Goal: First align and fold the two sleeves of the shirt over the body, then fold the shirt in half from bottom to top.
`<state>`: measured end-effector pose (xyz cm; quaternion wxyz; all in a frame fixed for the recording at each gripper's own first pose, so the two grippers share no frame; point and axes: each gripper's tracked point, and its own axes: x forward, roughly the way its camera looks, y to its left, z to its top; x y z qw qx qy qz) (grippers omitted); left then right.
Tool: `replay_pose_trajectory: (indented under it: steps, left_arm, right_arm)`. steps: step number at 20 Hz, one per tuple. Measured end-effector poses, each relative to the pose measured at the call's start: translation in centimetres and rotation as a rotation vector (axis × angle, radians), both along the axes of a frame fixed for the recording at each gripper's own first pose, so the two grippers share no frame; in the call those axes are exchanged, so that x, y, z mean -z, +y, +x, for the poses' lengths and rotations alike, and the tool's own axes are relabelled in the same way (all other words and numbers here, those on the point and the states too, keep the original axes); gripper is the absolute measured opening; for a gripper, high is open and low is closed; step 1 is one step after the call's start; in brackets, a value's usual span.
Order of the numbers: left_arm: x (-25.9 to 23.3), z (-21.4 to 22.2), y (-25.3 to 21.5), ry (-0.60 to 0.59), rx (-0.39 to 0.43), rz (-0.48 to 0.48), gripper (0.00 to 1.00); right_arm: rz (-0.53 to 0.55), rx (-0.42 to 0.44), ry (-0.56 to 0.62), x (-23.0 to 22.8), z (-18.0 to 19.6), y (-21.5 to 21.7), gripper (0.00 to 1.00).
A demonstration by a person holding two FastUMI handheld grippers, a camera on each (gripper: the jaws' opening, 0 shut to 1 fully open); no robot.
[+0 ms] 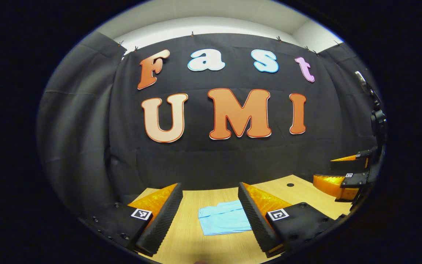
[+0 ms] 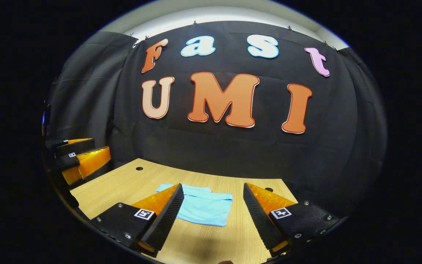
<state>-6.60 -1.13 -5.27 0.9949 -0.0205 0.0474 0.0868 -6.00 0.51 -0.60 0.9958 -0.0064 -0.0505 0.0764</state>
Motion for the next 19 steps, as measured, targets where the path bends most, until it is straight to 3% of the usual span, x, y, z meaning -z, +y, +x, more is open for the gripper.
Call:
replay_pose_trajectory:
  steps: [4,8,11,19]
  left_arm:
    - [-0.4,-4.7,-2.4,0.008,-0.047,0.011,0.99]
    - [-1.9,-6.5,-3.6,-0.026,-0.065,0.046,1.0]
    - [-3.2,-6.4,-3.1,-0.071,-0.082,0.078,0.99]
    - [-4.6,-4.3,-1.9,-0.116,-0.018,0.071,1.0]
  right_arm:
    - [-0.002,-0.052,-0.025,0.7,-3.3,-0.5,0.99]
    - [-0.003,-0.053,-0.028,1.1,-5.3,-1.9,0.99]
    - [0.012,-0.025,-0.05,0.6,-6.0,-3.2,0.99]
    - [0.015,0.028,-0.057,-0.1,-5.9,-2.7,0.99]
